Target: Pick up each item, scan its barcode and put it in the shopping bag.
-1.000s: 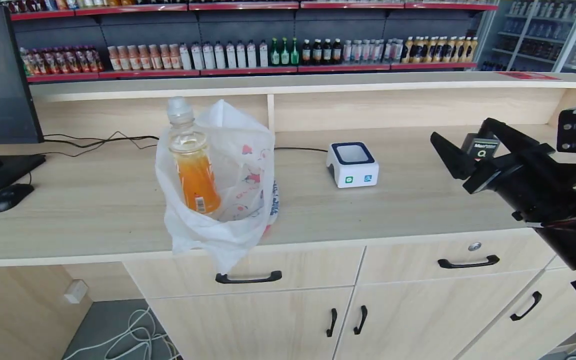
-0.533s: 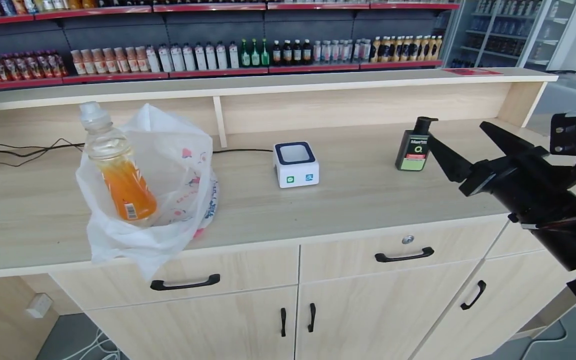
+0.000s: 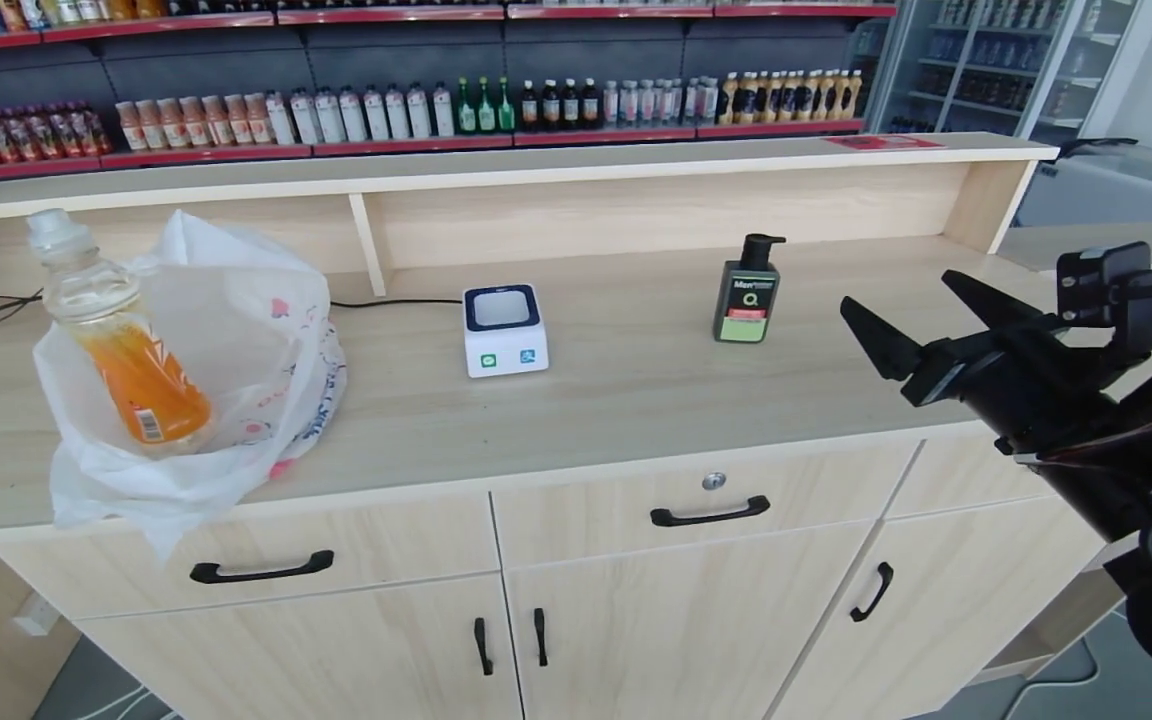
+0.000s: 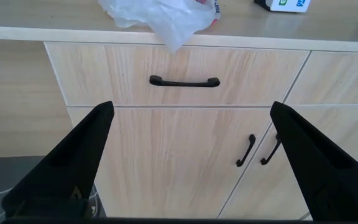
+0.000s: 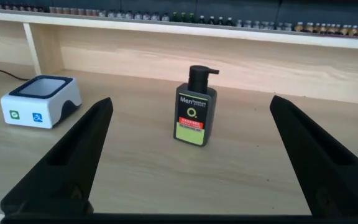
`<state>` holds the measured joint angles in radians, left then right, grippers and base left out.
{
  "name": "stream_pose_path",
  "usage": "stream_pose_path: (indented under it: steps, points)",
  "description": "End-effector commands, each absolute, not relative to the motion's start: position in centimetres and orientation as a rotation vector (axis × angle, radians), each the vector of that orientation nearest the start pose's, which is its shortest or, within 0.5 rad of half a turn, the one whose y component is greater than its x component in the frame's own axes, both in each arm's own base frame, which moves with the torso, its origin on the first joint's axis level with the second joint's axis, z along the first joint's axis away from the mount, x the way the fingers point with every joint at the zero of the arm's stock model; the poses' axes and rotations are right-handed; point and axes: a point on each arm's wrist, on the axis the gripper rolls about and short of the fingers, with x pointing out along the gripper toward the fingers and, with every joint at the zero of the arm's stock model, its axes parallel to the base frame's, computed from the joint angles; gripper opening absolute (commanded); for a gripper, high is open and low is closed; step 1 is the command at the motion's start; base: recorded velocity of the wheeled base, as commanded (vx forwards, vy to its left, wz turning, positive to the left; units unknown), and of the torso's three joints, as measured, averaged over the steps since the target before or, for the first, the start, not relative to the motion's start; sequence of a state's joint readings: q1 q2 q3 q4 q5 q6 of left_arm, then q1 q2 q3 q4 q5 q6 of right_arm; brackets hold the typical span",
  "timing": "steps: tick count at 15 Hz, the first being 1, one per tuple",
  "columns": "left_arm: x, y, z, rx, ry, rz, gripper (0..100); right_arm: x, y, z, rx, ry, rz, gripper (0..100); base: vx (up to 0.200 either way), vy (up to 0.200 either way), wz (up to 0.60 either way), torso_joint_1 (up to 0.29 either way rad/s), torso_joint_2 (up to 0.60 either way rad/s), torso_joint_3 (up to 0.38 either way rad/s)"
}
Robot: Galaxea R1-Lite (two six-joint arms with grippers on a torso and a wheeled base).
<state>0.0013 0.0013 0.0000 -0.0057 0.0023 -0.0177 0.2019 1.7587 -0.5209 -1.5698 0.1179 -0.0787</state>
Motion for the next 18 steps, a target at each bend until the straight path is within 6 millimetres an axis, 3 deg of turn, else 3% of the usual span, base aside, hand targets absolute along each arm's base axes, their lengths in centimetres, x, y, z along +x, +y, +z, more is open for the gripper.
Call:
stream_pose_path:
  steps: [1,9,11,14,18]
  points:
    - [-2.3,0.0,7.6,-0.017,-0.005,0.005,100,27.4,5.8,17.9,-0.066,-0.309,0.303,100,0.200,-0.200,0.00,0.007,0.00,0.007]
    - [-2.3,0.0,7.6,-0.017,-0.005,0.005,100,27.7,5.9,17.9,-0.086,-0.317,0.300,100,0.200,-0.025,0.00,-0.002,0.00,0.005]
    - [-2.3,0.0,7.6,-0.017,-0.005,0.005,100,27.6,6.9,17.6,-0.082,-0.307,0.337,100,0.200,0.000,0.00,0.002,0.00,0.000]
    - [-2.3,0.0,7.6,-0.015,-0.005,0.005,100,27.7,9.6,16.9,-0.071,-0.293,0.425,100,0.000,0.000,0.00,0.000,0.00,0.000]
    - [-2.3,0.0,7.6,-0.015,-0.005,0.005,100,29.1,10.2,16.0,-0.071,-0.273,0.431,100,0.000,0.000,0.00,0.000,0.00,0.000]
